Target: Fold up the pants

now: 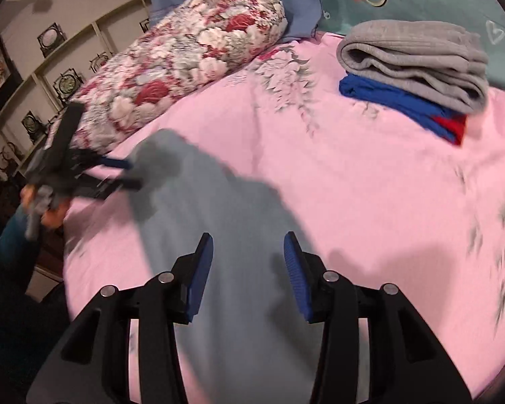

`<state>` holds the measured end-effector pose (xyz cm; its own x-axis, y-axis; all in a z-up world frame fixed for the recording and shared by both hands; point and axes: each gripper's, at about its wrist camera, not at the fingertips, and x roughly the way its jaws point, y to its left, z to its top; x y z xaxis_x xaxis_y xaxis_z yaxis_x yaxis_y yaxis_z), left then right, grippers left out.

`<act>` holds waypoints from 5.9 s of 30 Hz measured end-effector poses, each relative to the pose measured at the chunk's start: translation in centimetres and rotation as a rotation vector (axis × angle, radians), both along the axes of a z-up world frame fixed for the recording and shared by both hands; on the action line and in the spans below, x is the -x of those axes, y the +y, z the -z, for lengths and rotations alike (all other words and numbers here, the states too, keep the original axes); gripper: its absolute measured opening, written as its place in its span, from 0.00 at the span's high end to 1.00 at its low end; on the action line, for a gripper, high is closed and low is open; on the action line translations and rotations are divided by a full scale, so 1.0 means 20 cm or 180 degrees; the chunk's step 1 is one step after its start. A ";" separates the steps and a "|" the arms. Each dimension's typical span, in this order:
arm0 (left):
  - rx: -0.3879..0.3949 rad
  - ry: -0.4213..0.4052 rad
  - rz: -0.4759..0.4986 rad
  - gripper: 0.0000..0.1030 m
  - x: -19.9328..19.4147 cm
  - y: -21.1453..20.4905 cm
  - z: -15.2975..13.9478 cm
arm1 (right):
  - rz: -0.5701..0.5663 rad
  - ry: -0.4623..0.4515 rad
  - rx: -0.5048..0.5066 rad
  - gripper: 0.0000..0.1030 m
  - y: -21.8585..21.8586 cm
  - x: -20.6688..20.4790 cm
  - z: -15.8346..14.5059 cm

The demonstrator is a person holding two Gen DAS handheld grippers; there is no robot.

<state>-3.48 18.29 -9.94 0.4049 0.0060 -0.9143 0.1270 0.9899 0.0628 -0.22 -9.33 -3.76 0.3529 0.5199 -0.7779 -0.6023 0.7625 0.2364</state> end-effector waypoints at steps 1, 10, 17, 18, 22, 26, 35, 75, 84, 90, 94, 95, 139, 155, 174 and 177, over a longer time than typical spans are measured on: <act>-0.0032 0.0046 -0.0008 0.31 0.00 0.02 0.02 | 0.0002 0.0024 0.0061 0.59 0.03 -0.08 0.03; 0.0140 0.0036 0.0004 0.29 0.02 0.07 0.05 | -0.0559 0.0282 0.0230 0.86 0.32 -0.31 0.28; 0.0064 -0.0015 0.0046 0.28 0.01 0.05 0.05 | -0.0361 -0.0006 0.0317 0.90 0.23 -0.36 0.12; 0.0089 -0.0002 0.0040 0.28 0.00 0.05 0.05 | -0.0320 -0.0009 0.0398 0.90 0.24 -0.37 0.15; 0.0160 0.0065 0.0103 0.30 -0.01 0.06 0.02 | -0.0234 0.0003 0.0545 0.87 0.28 -0.36 0.29; 0.0348 -0.0134 0.0168 0.29 -0.04 0.07 -0.11 | -0.0041 0.0022 0.0465 0.60 0.21 -0.36 0.23; 0.0290 0.0008 -0.0215 0.15 -0.41 0.16 0.06 | 0.0735 -0.0104 0.0233 0.57 -0.33 -0.05 -0.04; 0.0009 -0.0252 0.1238 0.12 0.07 -0.74 -0.19 | 0.2613 0.1076 -0.0828 0.91 -1.44 0.97 0.29; 0.0073 -0.0301 0.1142 0.12 0.06 -0.68 -0.22 | 0.2686 0.1159 -0.1099 0.54 -1.53 1.06 0.34; 0.0256 -0.0165 0.1054 0.12 0.06 -0.61 -0.17 | 0.2520 0.1017 -0.1309 0.90 -1.48 1.06 0.41; 0.0164 0.0074 0.1073 0.12 0.06 -0.63 -0.02 | 0.2554 0.0904 -0.1284 0.92 -1.46 1.07 0.36; 0.0063 0.0150 0.1107 0.10 0.06 -0.65 0.04 | 0.2595 0.0873 -0.1303 0.92 -1.46 1.07 0.33; 0.2221 0.0342 -0.0684 0.13 0.09 0.46 0.00 | 0.1106 0.1272 -0.1210 0.46 -0.03 0.24 0.23; 0.2686 0.0654 -0.1076 0.13 0.03 0.38 0.08 | 0.0886 0.1224 -0.1450 0.42 0.01 0.31 0.22; 0.2782 0.0272 -0.1219 0.80 -0.01 0.38 0.13 | 0.0814 0.1180 -0.1522 0.42 0.03 0.37 0.17; 0.2795 0.0320 -0.1267 0.88 -0.02 0.39 0.18 | 0.0713 0.1158 -0.1469 0.42 0.10 0.36 0.16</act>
<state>-3.08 26.01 -13.47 0.4407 -0.5757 -0.6887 -0.2632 0.6506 -0.7123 -7.50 -7.24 -6.93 0.2473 0.7749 -0.5817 -0.2587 0.6313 0.7311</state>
